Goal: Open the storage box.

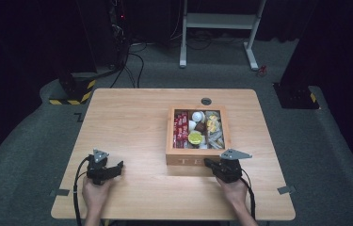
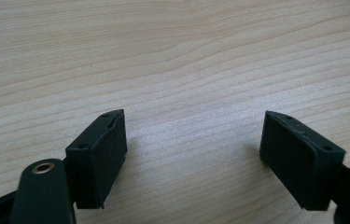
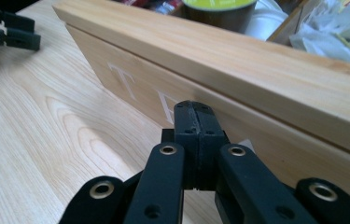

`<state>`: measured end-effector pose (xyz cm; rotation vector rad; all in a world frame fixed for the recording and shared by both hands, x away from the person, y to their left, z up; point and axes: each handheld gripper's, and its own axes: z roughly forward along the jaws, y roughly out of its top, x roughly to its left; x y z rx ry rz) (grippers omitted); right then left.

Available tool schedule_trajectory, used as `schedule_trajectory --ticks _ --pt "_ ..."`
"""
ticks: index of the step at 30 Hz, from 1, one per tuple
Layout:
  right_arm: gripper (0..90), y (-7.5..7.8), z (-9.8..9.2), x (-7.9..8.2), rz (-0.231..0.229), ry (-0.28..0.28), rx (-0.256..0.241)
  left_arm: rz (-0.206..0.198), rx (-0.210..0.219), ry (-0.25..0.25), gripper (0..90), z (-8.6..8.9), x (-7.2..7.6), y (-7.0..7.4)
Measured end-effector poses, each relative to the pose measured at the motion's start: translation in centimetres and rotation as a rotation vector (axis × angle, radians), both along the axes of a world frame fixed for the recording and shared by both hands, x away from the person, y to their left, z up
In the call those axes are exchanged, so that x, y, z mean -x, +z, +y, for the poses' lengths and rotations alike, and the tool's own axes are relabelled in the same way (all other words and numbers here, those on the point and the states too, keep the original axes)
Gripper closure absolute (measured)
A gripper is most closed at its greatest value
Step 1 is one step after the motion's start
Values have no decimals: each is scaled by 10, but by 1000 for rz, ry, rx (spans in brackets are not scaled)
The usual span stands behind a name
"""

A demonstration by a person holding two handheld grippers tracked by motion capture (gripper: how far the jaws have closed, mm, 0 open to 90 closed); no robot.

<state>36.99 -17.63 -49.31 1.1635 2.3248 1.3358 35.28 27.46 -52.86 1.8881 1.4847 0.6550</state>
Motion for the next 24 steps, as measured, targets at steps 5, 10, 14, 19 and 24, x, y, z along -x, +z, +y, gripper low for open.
schedule_trajectory --ticks 5,10,14,19,24 --pt "900 2 0 0 -3 -2 -25 -3 0 0 235 0 -1 0" --pt "900 4 0 1 -6 -10 -46 -3 0 1 236 0 -1 0" --pt "900 8 0 0 -10 -20 -56 -3 -1 1 236 0 -1 0" --pt "900 8 2 1 -31 -27 -42 -4 -1 1 236 0 -2 0" --pt "900 16 2 -1 -57 -36 -23 -3 -2 2 237 0 -2 0"
